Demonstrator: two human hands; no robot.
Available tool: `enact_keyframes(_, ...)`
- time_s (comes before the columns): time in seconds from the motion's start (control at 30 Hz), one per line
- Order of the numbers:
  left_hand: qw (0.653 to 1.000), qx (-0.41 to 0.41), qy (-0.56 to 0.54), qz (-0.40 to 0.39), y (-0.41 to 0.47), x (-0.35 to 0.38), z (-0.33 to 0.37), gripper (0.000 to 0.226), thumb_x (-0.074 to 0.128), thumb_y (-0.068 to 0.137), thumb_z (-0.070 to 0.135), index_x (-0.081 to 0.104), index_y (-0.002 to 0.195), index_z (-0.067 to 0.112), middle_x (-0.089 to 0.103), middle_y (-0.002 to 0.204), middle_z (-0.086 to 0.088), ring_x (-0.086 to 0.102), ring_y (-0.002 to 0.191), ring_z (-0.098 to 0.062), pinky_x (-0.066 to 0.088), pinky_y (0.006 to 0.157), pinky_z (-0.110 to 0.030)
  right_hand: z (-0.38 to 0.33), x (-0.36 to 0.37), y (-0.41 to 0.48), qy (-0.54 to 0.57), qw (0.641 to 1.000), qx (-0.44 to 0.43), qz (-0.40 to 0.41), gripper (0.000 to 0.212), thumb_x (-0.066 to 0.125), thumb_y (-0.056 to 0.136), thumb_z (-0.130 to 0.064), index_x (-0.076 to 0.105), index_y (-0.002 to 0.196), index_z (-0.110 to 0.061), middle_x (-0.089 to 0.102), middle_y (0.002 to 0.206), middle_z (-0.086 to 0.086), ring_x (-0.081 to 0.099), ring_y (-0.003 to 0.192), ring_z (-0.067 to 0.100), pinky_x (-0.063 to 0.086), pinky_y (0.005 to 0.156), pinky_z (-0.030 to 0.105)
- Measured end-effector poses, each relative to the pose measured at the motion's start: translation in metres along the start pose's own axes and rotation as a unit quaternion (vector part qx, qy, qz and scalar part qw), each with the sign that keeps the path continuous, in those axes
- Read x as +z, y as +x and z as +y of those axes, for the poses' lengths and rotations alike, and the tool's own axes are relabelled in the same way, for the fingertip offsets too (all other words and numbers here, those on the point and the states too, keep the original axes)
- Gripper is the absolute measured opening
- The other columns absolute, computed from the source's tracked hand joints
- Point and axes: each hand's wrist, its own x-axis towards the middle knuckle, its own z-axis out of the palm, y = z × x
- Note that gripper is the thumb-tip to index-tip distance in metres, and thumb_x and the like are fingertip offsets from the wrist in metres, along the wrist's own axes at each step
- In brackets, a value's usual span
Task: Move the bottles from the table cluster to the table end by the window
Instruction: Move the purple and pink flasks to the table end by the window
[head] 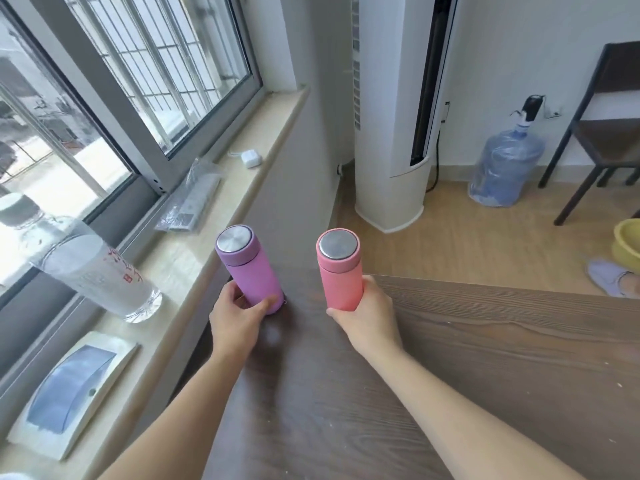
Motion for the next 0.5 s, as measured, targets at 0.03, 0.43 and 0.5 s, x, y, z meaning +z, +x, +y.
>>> enact_keyframes(0.03, 1.000, -0.002, -0.001, -0.001, 0.001, -0.001, 0.000, 0.042, 0.089, 0.078, 0.015, 0.071, 0.116, 0.019, 0.080, 0.108, 0.006, 0.076, 0.099, -0.008, 0.057, 0.086, -0.029, 0.000, 0.002, 0.001, -0.002, 1.000, 0.002, 0.002, 0.050, 0.088, 0.070, -0.026, 0.061, 0.112, -0.026, 0.076, 0.106, -0.001, 0.070, 0.099, 0.027, 0.053, 0.077, 0.035)
enact_keyframes(0.43, 0.994, -0.038, 0.066, 0.084, -0.041, 0.016, -0.004, 0.065, 0.090, 0.080, 0.020, 0.062, 0.136, 0.007, 0.066, 0.128, -0.011, 0.063, 0.119, -0.027, 0.047, 0.099, -0.037, 0.029, -0.013, -0.018, 0.023, 0.999, 0.014, -0.018, 0.070, 0.086, 0.076, -0.018, 0.055, 0.139, -0.018, 0.065, 0.133, 0.001, 0.060, 0.126, 0.021, 0.048, 0.103, 0.035)
enact_keyframes(0.5, 0.994, -0.023, 0.075, 0.073, -0.069, 0.029, -0.005, 0.049, 0.086, 0.083, 0.016, 0.065, 0.127, 0.010, 0.064, 0.118, -0.011, 0.062, 0.108, -0.027, 0.045, 0.092, -0.036, 0.044, -0.031, -0.031, 0.019, 1.000, 0.019, -0.017, 0.070, 0.085, 0.079, -0.019, 0.053, 0.142, -0.017, 0.062, 0.138, 0.003, 0.057, 0.129, 0.019, 0.047, 0.107, 0.039)
